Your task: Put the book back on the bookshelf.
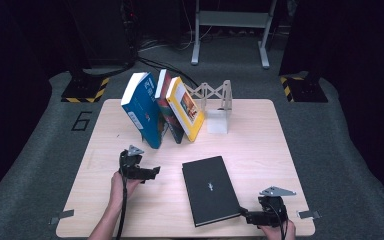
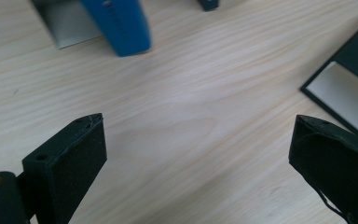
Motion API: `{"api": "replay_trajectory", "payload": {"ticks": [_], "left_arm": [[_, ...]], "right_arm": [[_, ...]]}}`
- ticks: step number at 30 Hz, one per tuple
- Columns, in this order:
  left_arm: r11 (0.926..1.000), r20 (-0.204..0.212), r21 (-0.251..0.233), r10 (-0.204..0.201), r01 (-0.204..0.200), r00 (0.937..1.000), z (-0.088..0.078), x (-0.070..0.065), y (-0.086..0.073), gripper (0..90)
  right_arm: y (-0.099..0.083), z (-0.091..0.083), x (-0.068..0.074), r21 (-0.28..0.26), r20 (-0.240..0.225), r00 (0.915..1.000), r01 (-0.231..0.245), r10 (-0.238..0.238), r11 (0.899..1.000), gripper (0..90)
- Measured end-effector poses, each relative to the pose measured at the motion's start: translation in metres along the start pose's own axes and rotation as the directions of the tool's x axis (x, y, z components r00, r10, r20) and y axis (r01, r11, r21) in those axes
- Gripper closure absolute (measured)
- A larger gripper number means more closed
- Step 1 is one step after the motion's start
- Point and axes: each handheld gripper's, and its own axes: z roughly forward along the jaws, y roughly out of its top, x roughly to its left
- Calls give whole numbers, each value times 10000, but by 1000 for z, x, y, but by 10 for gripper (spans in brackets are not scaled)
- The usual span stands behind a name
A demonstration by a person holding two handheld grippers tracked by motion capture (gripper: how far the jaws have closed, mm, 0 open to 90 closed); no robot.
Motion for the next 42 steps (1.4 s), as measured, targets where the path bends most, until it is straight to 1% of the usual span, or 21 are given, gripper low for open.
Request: {"api": "replay_trajectory", "payload": {"ticks": [1,2,7,10,13,15,16,18,20,22,23,24,27,28,30,32,35,37,38,39,42], "left_arm": [[9999,82,-13,114,-114,9999,1,-2,2,43],[9999,210,-65,80,-79,9997,3,-5,5,44],[9995,609,-277,162,-145,9980,10,-19,16,48],[9994,839,-247,268,-248,9961,13,-26,23,53],[9988,1022,-185,477,-460,9936,16,-31,30,59],[9987,1087,-179,498,-481,9928,19,-34,33,63],[9987,1143,-145,503,-489,9922,20,-35,34,65],[9987,1152,-123,511,-500,9920,23,-38,38,70],[9986,1202,-79,534,-528,9913,28,-40,40,79],[9983,1402,28,569,-578,9885,32,-43,42,94],[9979,1468,107,621,-644,9872,34,-44,43,112],[9979,1553,123,612,-638,9860,37,-45,43,131],[9969,2018,334,631,-712,9774,43,-47,44,157],[9969,2181,372,602,-699,9741,45,-47,44,168],[9958,2395,466,652,-786,9687,48,-49,44,192],[9950,2533,522,696,-855,9649,51,-51,44,217],[9898,2660,676,1029,-1250,9585,53,-56,45,233],[9865,2841,755,1181,-1450,9515,54,-58,45,243],[9860,2845,746,1222,-1490,9509,54,-60,45,251],[9848,2941,779,1259,-1550,9474,54,-60,45,255],[9829,3209,890,1252,-1615,9388,52,-63,44,292]], "right_arm": [[-2,-1,1,85,87,10000,-46,46,10000,138],[-5,-1,1,91,74,10000,-50,50,9999,139],[-12,2,2,166,-141,9999,-99,101,9998,141],[-12,2,2,195,-145,9998,-130,133,9997,150],[-13,2,4,248,-186,9998,99,-94,9996,154],[-15,3,6,330,-198,9998,20,-14,9995,156],[-17,4,6,368,-67,9998,179,-176,9992,156],[-19,7,8,545,19,9999,121,-122,9984,156],[-20,10,9,439,138,9997,175,-181,9989,159],[-20,12,13,447,408,9989,195,-213,9988,163],[-19,13,13,440,490,9981,363,-384,9984,167],[-18,14,15,470,627,9976,270,-299,9985,159],[-16,14,14,520,647,9968,438,-471,9977,150],[-17,14,14,523,624,9975,285,-318,9982,148],[-16,15,12,537,539,9979,327,-356,9980,141],[-16,15,12,648,481,9984,252,-284,9976,140],[-14,15,11,676,540,9978,338,-374,9971,151],[-13,14,10,466,839,9960,265,-304,9986,194],[-11,14,8,454,975,9948,255,-299,9986,191],[-10,15,7,434,1055,9942,183,-228,9989,190],[-7,17,1,462,1086,9940,57,-107,9989,185]]}}
